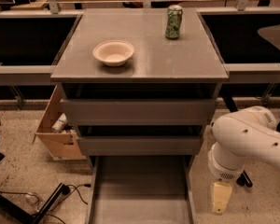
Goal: Close bottom drawer
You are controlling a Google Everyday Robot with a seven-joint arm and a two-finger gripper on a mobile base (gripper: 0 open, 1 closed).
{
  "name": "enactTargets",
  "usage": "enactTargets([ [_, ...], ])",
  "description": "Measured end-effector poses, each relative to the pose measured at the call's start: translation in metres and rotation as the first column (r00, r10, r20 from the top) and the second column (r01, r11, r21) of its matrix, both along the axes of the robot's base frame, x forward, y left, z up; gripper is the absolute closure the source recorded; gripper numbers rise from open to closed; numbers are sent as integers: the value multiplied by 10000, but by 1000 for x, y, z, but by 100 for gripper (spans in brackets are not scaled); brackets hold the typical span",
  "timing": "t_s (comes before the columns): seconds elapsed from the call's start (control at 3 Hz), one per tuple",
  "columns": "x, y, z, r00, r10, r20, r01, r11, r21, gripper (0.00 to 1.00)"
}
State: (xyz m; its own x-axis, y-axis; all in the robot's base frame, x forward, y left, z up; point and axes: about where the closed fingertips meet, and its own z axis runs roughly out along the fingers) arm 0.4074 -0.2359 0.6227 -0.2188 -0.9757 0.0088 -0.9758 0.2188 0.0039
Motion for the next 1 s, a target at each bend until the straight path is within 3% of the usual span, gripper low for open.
enactTargets([
  [0.33, -21, -9, -90, 9997, -173, -161, 181, 9983, 547, 2],
  [0.67, -33, -18, -160, 9997, -190, -147, 203, 9953, 945, 24],
  [1.0, -41, -31, -233, 9979, -637, -138, 648, 9915, 1125, 55],
])
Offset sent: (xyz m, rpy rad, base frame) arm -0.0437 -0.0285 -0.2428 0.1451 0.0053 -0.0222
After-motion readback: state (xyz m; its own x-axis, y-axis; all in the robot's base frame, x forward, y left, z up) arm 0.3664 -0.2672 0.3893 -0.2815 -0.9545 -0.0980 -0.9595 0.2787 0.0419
